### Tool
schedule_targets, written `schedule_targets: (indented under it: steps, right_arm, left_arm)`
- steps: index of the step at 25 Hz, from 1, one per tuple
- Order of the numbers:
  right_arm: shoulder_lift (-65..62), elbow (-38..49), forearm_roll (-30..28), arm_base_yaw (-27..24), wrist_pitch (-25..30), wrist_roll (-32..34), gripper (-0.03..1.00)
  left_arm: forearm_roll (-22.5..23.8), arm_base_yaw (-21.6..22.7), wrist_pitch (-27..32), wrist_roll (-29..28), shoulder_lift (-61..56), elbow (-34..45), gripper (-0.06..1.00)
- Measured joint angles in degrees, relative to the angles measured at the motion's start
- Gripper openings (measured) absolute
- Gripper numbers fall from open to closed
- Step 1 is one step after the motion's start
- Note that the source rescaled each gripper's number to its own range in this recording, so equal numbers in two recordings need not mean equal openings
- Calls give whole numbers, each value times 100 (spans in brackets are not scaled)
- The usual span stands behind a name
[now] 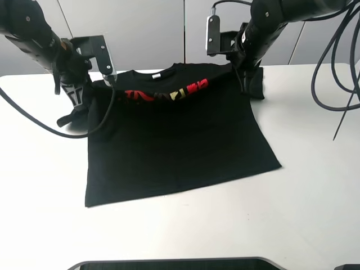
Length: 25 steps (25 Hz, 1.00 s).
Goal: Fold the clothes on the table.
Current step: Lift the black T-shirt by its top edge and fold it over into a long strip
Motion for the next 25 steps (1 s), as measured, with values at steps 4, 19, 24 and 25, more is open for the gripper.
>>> schedule_targets:
  steps: [4,19,24,25]
  right_arm:
    - [-14,-485,-1122,-92,-25,1139,0]
    - [-88,-2089,-1910,-246,293,2229,0]
    - [-241,-2089,-1933,-246,518,2510,0]
    - [-292,-2089,-1956,-246,598,2568,0]
  left_arm:
    - [1166,0,-258,-1095,-88,-222,0]
    - [2270,-59,-394,-2163,-105,-1893,0]
    - [2270,-146,-254,-2174,-105,-1893,0]
    - [2270,-169,-217,-2174,-105,-1893,0]
